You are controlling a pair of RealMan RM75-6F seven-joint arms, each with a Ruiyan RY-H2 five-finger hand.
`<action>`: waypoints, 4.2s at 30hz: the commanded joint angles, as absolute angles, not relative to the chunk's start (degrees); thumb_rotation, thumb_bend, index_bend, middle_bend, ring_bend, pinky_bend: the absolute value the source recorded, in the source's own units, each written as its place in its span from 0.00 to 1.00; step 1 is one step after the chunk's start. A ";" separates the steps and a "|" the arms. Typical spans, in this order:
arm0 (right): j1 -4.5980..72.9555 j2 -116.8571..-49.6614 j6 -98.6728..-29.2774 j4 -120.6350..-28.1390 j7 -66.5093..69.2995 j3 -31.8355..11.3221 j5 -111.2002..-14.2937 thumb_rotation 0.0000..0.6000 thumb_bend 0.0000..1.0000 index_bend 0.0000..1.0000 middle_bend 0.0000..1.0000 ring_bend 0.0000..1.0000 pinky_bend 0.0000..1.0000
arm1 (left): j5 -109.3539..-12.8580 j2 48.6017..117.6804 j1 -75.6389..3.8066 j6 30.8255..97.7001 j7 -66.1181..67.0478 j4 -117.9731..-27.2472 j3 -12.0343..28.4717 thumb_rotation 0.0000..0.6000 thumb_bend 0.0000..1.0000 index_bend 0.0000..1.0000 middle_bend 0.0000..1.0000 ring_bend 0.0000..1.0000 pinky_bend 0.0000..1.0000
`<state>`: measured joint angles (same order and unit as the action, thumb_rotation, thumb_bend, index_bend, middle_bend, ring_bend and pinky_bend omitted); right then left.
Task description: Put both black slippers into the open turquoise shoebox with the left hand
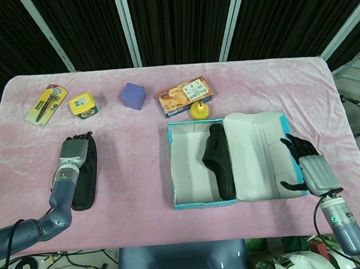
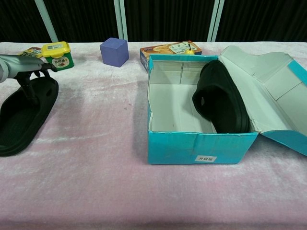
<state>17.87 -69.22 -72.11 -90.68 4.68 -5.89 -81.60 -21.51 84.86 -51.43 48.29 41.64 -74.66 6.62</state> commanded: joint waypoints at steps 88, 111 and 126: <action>17.80 -66.88 -72.55 -93.34 4.98 -6.77 -81.59 1.00 0.03 0.00 0.00 0.00 0.07 | -74.45 119.16 -64.19 55.49 -23.77 -47.98 22.25 1.00 0.00 0.27 0.53 0.47 0.45; 17.65 -67.35 -72.36 -92.82 5.10 -6.47 -81.50 1.00 0.03 0.00 0.00 0.00 0.07 | -62.30 112.92 -62.24 44.63 2.19 -54.74 21.25 1.00 0.00 0.16 0.41 0.37 0.38; 17.50 -67.53 -72.59 -92.81 5.03 -6.45 -81.51 1.00 0.03 0.00 0.00 0.00 0.07 | -59.07 104.51 -60.58 42.96 8.27 -68.05 20.04 0.70 0.00 0.00 0.08 0.02 0.08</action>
